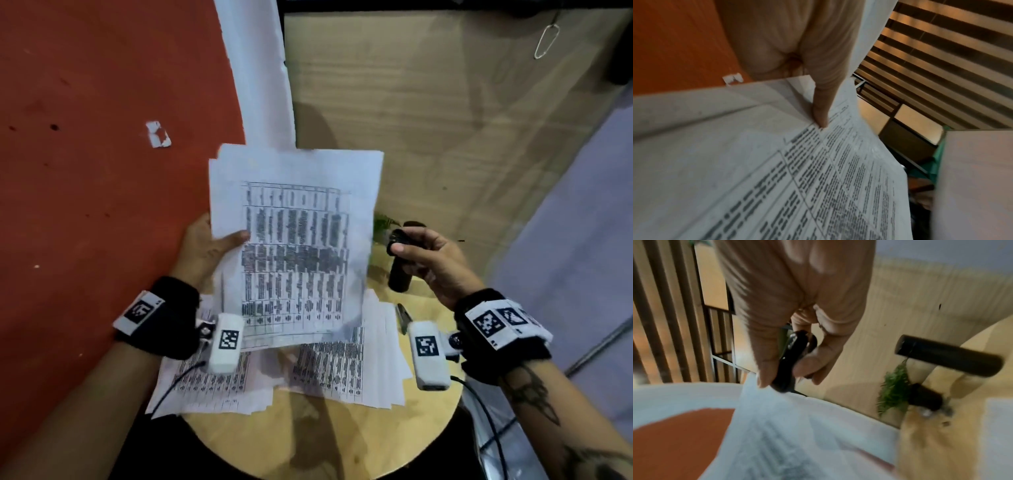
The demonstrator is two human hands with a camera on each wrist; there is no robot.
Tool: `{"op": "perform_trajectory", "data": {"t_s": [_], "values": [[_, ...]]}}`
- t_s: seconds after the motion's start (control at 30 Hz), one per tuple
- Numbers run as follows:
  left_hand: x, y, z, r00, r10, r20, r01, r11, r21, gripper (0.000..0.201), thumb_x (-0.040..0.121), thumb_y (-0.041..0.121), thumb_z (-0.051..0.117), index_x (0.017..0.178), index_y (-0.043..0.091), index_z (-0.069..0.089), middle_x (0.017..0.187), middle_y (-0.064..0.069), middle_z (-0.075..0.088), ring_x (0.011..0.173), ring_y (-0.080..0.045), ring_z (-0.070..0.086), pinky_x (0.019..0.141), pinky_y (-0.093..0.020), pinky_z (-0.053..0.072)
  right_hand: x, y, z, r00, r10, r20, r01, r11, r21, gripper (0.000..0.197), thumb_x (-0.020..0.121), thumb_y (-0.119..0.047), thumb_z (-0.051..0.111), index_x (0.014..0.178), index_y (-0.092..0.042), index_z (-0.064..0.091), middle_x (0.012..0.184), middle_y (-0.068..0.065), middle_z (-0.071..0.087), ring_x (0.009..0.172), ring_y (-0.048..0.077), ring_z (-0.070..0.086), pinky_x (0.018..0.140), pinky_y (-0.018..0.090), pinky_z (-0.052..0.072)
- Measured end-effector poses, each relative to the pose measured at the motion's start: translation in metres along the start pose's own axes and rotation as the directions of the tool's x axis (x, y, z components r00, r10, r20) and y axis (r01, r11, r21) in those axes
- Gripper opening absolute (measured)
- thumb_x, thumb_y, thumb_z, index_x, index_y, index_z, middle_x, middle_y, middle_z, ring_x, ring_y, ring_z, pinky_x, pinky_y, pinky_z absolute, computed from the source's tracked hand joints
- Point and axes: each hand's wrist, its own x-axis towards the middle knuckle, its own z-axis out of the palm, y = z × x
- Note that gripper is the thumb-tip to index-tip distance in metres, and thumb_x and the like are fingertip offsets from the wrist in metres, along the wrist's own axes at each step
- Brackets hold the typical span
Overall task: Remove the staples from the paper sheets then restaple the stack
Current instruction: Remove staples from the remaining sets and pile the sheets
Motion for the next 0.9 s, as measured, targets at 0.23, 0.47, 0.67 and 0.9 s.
{"op": "perform_trajectory", "data": {"t_s": [0.23,0.47,0.67,0.9], "values": [[0.012,-0.09,-0.088,0.944,-0.265,-0.199,0.313,0.909,0.274,0.029,0.088,-0.002,0.058,0.116,-0.009,0.054,0.108,-0.014,0.058,0.098,-0.021,0.053,0.091,-0.039,0.043,0.003,0.108,-0.039,0.907,0.418,-0.045,-0.42,0.9,-0.116,0.014,0.095,-0.022,0.051,0.081,-0.019,0.054,0.082,0.0,0.06,0.072,0.005,0.064,0.064,0.022,0.044],[0.002,-0.192,-0.108,0.822,-0.489,-0.29,0.561,0.612,0.557,0.04,0.091,-0.003,0.055,0.127,-0.015,0.045,0.129,-0.03,0.05,0.118,-0.044,0.05,0.089,-0.04,0.039,0.0,0.205,-0.048,0.772,0.613,-0.168,-0.624,0.678,-0.39,0.025,0.098,-0.028,0.045,0.076,-0.017,0.049,0.079,0.007,0.048,0.073,0.017,0.048,0.062,0.026,0.034],[0.023,-0.242,-0.122,0.775,-0.547,-0.316,0.587,0.44,0.679,0.036,0.089,-0.001,0.058,0.121,-0.015,0.051,0.123,-0.034,0.055,0.109,-0.046,0.056,0.091,-0.049,0.044,-0.003,0.269,-0.043,0.766,0.608,-0.21,-0.624,0.625,-0.47,0.024,0.095,-0.025,0.052,0.11,-0.008,0.042,0.099,0.013,0.051,0.083,0.02,0.049,0.059,0.023,0.035],[0.045,-0.262,-0.126,0.847,-0.419,-0.328,0.477,0.323,0.818,0.044,0.089,0.009,0.057,0.132,0.002,0.049,0.136,-0.025,0.048,0.123,-0.042,0.047,0.103,-0.045,0.037,0.0,0.312,-0.053,0.716,0.646,-0.265,-0.68,0.558,-0.476,0.028,0.087,-0.018,0.065,0.099,-0.008,0.042,0.09,0.013,0.053,0.092,0.022,0.051,0.075,0.031,0.041]]}}
